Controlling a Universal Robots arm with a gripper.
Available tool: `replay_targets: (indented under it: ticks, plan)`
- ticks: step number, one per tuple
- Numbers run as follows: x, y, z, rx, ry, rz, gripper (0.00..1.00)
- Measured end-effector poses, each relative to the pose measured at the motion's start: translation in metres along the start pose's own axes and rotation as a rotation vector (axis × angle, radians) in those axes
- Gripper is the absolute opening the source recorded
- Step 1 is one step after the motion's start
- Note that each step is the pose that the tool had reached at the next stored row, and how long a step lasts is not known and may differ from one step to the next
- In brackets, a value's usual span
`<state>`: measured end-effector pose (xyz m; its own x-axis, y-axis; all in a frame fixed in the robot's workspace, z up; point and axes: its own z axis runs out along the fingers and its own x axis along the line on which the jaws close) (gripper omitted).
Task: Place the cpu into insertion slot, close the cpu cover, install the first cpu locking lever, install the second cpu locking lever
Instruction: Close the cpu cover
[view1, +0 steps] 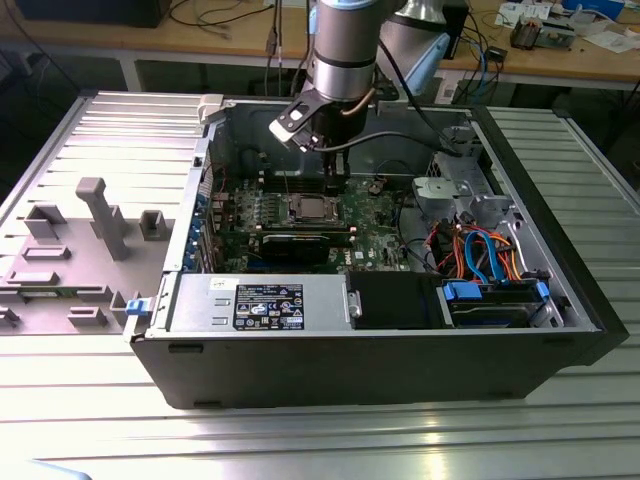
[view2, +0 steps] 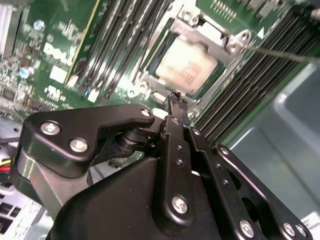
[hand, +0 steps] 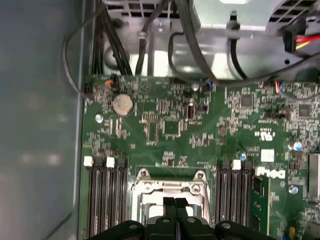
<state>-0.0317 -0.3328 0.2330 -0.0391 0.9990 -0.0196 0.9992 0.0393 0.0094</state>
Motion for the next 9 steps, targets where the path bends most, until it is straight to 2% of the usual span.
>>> replay_targets:
  ticks: [4,9]
  plan:
    - [0.0006,-0.0144,0.0052,0.0000,0.0000,0.000,0.11]
    - [0.0013,-0.0268,0.0084,-0.0001,0.0002,0.000,0.11]
